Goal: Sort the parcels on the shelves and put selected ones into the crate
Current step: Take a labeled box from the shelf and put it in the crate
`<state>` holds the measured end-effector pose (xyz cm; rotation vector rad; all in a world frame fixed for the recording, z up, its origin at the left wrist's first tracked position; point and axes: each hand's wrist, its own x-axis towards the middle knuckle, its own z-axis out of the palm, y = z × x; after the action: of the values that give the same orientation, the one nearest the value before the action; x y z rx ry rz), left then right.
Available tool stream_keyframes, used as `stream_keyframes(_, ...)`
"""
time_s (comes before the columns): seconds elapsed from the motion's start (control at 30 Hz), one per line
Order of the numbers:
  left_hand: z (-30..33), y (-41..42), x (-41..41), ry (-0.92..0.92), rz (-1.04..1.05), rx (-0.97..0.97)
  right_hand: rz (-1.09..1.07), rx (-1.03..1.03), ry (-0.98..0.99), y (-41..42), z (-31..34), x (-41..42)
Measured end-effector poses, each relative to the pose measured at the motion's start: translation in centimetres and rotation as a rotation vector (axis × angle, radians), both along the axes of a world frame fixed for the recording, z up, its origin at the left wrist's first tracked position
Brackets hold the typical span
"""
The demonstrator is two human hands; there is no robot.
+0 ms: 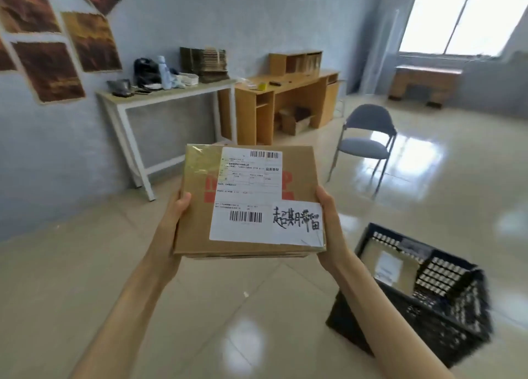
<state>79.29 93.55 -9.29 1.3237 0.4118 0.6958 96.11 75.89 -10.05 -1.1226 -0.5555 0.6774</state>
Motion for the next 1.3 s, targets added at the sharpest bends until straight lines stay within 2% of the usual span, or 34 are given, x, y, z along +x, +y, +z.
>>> stream_keyframes(0.17,-1.4,-7.9,13.5,0.061,-0.241,-0.028,-0.256,-0.034,0.067,-11.5,-2.9,9.2)
stream_keyframes(0.33,-3.6,-16.0,24.8,0.077,-0.392,-0.049,-0.479,-0.065,0.160,-21.2,-5.6,16.3)
stream_keyframes(0.57,-6.8,-24.3,36.3,0.144,-0.570,-0.087,-0.624,-0.079,0.194,-31.0,-8.9,23.5)
stream_keyframes(0.77,-10.5,-28.1,45.3,0.225,-0.635,-0.135,-0.722,-0.180,0.272,-35.2,-11.3,30.4)
stream_keyframes(0.97,-15.1,-30.2,54.7,0.270,-0.684,-0.209,-0.717,-0.272,0.349,-37.5,-15.0,39.0)
stream_keyframes(1.3,-20.2,-33.3,65.0,0.322,-0.620,-0.257,-0.684,-0.373,0.409,-40.2,-18.6,50.8)
